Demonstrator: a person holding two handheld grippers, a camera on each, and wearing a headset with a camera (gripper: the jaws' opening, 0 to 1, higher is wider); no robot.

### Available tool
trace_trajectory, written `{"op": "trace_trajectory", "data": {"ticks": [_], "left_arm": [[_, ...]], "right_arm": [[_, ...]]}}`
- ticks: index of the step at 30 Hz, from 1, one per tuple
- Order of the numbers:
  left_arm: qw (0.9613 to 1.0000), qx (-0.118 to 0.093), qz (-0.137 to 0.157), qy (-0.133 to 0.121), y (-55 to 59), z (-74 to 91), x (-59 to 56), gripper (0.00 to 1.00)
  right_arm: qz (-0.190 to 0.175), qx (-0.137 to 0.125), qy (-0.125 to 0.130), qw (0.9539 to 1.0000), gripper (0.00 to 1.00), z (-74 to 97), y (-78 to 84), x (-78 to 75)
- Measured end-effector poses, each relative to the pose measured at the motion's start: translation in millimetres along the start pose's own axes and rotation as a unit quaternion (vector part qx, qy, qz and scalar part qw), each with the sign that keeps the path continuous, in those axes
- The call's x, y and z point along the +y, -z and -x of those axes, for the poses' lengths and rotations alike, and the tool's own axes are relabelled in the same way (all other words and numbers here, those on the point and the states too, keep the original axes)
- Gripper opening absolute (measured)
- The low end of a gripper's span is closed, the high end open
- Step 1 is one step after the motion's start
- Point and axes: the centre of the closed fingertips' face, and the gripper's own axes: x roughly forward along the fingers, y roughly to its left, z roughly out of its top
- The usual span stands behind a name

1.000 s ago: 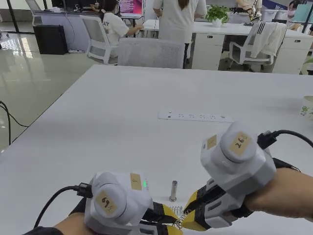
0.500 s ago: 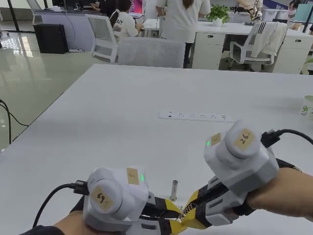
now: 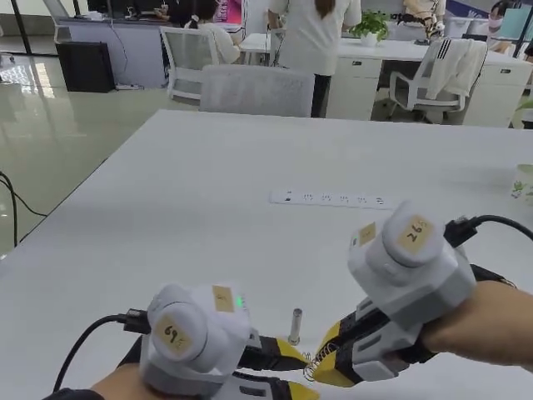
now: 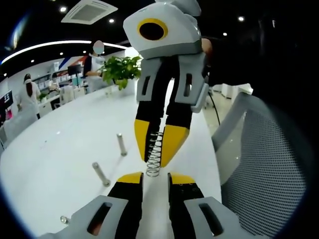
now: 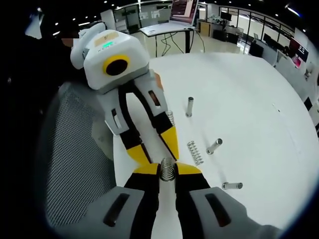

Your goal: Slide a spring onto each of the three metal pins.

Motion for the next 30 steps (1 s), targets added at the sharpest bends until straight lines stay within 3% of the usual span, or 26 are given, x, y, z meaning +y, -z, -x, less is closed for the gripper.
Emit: {"op": "trace_trajectory", "data": {"ticks": [16,30], "left_arm": [[0.9996,0.001,0.027,-0.011,5.9,25.7,10.2,0.26],[0.9964,-0.013,0.062,-0.057,22.2,53.4,25.4,0.31]], "right_arm": [[0.000,0.019,0.017,0.9997,0.08,12.6,11.5,-14.9],[-0.005,0.033,0.031,0.9990,0.08,21.7,22.4,-26.4]]}}
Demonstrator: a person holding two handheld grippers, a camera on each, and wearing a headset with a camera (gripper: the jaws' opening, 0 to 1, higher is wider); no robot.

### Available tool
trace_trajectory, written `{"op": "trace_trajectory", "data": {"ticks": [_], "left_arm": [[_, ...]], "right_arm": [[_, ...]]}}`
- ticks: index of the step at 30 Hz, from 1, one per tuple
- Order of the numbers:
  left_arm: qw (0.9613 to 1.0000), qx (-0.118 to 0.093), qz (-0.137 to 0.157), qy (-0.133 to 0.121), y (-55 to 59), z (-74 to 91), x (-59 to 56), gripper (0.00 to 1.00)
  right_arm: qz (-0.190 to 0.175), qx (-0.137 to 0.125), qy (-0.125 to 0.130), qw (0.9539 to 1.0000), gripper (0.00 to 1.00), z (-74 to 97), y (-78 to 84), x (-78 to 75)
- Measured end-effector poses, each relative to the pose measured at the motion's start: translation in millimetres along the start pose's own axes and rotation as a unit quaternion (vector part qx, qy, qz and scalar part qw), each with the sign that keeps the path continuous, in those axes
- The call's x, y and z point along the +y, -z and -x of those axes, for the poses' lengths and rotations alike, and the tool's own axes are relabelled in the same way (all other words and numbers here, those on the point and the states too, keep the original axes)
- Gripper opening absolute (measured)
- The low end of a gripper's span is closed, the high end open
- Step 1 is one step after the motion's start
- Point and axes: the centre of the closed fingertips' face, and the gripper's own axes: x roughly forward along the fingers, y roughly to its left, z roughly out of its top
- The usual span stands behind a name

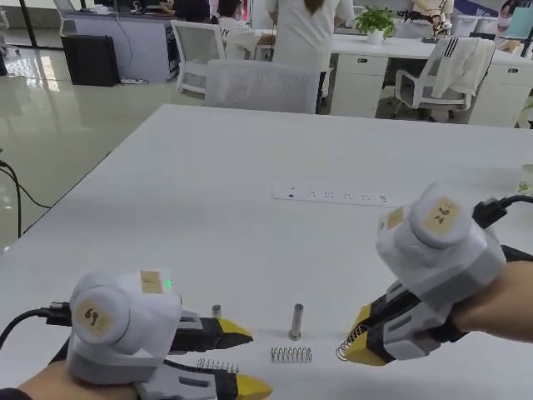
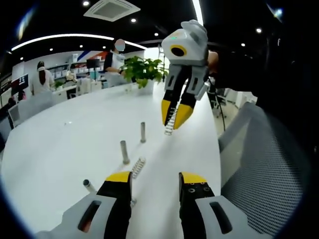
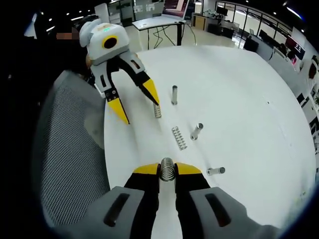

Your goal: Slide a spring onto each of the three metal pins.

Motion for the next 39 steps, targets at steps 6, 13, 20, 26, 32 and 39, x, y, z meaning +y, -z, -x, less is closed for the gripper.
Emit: {"op": "trace_trajectory", "data": {"ticks": [6,13,20,26,32,39], "left_arm": [[0.9996,-0.004,0.016,-0.022,9.6,11.4,7.6,0.32],[0.9982,-0.011,0.033,-0.048,17.3,25.0,16.1,0.35],[0.9961,-0.025,0.047,-0.071,19.7,37.6,20.6,0.40],[0.9937,-0.031,0.062,-0.088,25.8,47.3,22.5,0.45],[0.9912,-0.042,0.078,-0.099,28.2,54.0,20.2,0.49],[0.9910,-0.045,0.082,-0.096,26.6,52.0,15.2,0.50]], "right_arm": [[-0.003,0.003,0.004,1.0000,0.08,4.1,2.8,-6.0],[-0.005,0.007,0.011,0.9999,0.08,7.2,5.4,-12.7],[-0.007,0.010,0.025,0.9996,0.08,16.0,6.7,-25.9],[-0.007,0.014,0.040,0.9991,0.08,23.9,5.6,-39.2],[0.000,0.032,0.057,0.9979,0.08,26.1,7.9,-55.3],[-0.001,0.051,0.063,0.9967,0.08,21.6,13.3,-71.6]]}}
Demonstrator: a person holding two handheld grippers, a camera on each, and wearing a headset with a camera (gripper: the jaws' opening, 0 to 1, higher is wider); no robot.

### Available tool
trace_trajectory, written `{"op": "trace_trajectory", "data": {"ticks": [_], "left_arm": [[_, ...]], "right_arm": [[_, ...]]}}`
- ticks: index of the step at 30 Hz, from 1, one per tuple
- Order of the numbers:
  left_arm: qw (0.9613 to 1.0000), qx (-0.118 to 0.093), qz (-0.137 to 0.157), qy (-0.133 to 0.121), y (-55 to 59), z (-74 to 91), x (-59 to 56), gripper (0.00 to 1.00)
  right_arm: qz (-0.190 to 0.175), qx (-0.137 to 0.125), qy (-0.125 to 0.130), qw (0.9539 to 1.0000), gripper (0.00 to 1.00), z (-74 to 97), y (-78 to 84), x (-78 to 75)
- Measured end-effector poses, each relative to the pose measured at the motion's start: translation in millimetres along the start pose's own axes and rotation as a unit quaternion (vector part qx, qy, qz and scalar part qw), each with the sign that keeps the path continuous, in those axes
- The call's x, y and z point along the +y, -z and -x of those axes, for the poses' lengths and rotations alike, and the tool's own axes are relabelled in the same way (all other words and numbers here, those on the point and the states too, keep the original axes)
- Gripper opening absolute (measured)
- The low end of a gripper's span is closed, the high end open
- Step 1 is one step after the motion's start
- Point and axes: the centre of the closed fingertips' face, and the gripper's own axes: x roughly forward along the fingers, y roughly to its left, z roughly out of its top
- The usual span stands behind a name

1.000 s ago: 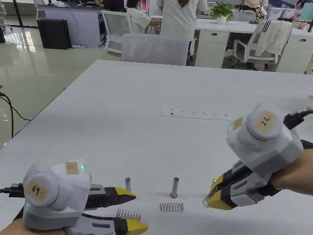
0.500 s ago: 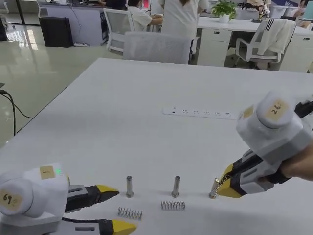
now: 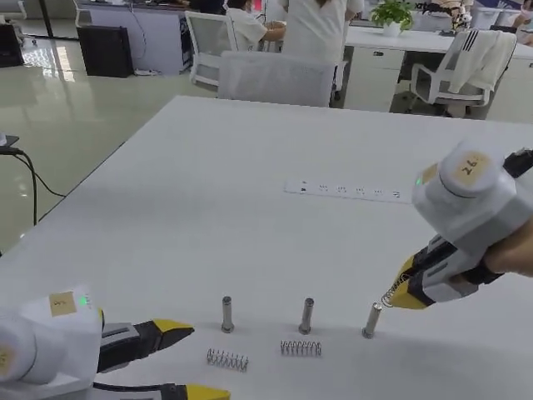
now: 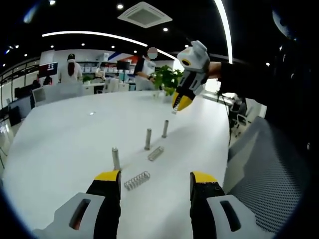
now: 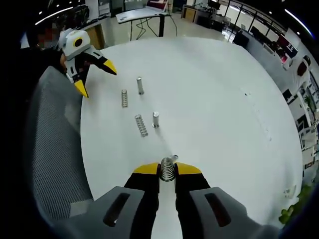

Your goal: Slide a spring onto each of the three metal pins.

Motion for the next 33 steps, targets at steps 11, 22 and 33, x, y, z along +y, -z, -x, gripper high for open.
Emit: {"op": "trace_trajectory", "data": {"ticks": [11,22,33], "left_arm": [[1.0000,0.001,0.001,0.003,-3.6,-4.3,-2.9,0.52],[1.0000,0.000,0.005,-0.003,-1.8,-1.6,-0.6,0.52],[1.0000,0.001,0.006,-0.007,0.9,0.3,0.5,0.51]], "right_arm": [[0.014,0.034,-0.007,0.9993,0.08,-17.3,2.4,-10.1],[0.016,0.054,-0.020,0.9982,0.08,-25.4,5.2,-9.7],[0.017,0.070,-0.025,0.9971,0.08,-35.2,10.8,-10.1]]}}
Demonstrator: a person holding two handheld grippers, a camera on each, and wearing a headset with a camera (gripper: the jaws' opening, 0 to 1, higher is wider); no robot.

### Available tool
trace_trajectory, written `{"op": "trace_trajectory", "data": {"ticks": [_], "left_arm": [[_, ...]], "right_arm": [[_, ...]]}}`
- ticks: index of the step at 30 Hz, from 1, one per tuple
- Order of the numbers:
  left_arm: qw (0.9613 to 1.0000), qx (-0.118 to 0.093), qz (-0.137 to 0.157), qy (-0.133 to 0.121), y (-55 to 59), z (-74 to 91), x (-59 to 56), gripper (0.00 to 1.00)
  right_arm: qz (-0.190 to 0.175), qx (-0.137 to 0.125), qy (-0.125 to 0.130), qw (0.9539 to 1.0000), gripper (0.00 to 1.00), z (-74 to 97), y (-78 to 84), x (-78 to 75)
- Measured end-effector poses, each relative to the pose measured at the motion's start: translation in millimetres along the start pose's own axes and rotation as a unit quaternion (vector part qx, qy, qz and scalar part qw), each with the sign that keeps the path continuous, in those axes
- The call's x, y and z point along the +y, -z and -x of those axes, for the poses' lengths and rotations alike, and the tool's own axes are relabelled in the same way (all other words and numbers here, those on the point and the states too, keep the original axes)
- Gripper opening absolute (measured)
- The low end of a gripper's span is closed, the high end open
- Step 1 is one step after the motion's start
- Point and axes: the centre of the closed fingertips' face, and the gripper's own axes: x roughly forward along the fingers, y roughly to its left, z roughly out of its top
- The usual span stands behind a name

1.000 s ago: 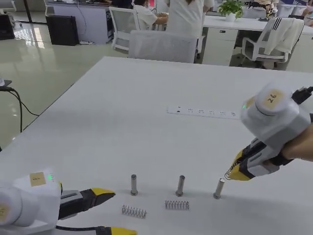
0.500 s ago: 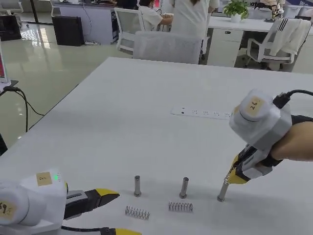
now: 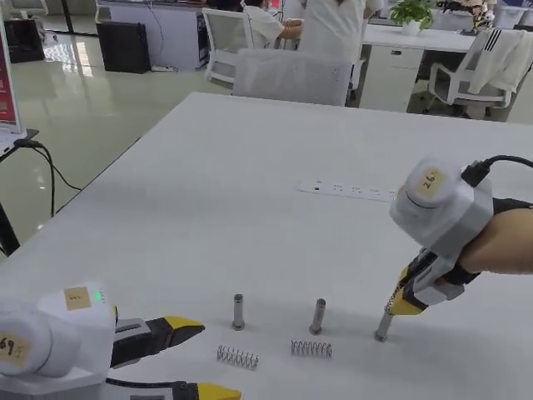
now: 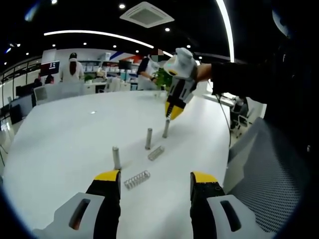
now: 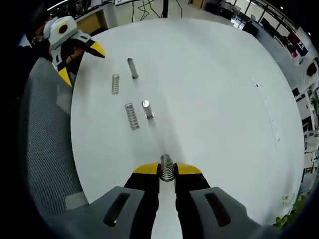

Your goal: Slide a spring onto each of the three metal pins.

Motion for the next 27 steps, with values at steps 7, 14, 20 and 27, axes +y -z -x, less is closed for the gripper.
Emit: {"op": "trace_trajectory", "data": {"ticks": [7,14,20,27], "left_arm": [[1.0000,0.001,0.000,-0.001,-0.2,0.6,0.8,0.50],[1.0000,0.004,-0.002,-0.001,0.2,-0.2,-0.9,0.50],[1.0000,0.004,-0.002,-0.002,0.1,0.4,0.8,0.50],[1.0000,0.004,-0.002,-0.003,0.0,0.9,1.5,0.50]], "right_arm": [[-0.004,0.008,-0.007,0.9999,0.08,-13.1,1.7,-1.6],[-0.002,0.018,-0.004,0.9998,0.08,-26.9,5.5,-2.0],[0.000,0.024,-0.004,0.9997,0.08,-36.1,7.9,-1.3],[-0.001,0.032,-0.003,0.9995,0.09,-45.5,9.8,-1.3]]}}
